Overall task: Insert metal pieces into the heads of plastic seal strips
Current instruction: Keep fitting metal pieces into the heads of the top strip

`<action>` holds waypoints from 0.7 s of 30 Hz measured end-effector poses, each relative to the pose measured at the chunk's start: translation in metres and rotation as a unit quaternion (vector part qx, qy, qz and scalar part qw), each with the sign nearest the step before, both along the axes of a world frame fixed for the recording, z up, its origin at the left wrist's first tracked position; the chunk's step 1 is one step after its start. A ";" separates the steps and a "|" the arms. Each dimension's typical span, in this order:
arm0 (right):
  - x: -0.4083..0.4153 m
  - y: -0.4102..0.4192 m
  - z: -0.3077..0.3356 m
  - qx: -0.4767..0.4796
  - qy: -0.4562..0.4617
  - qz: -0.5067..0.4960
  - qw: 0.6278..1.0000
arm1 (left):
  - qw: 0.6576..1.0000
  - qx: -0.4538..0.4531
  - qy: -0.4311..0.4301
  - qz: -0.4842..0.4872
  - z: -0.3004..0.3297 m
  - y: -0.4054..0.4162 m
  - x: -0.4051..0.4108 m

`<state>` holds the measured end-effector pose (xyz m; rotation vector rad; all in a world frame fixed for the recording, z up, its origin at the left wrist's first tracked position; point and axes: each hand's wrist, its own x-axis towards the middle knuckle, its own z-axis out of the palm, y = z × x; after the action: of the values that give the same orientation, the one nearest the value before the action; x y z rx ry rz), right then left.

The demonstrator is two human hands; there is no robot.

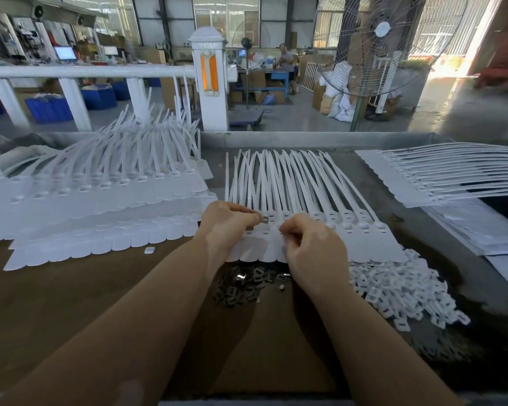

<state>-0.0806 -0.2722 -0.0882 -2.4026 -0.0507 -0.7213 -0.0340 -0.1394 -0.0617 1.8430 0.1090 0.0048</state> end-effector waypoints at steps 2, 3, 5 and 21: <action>-0.001 0.000 0.000 0.000 0.001 0.001 1.000 | 1.000 0.007 0.006 -0.001 0.000 -0.002 0.000; -0.001 0.000 0.000 -0.001 0.002 0.001 1.000 | 1.000 0.011 0.006 0.003 -0.001 -0.003 0.000; -0.001 0.000 -0.001 -0.002 0.006 0.000 1.000 | 1.000 0.025 0.001 0.012 -0.006 -0.004 0.000; 0.000 -0.001 -0.001 0.011 0.016 0.004 1.000 | 0.996 0.086 -0.028 0.006 -0.013 -0.002 -0.001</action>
<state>-0.0811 -0.2730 -0.0891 -2.3916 -0.0387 -0.6763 -0.0354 -0.1414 -0.0752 2.0134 0.0820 0.0762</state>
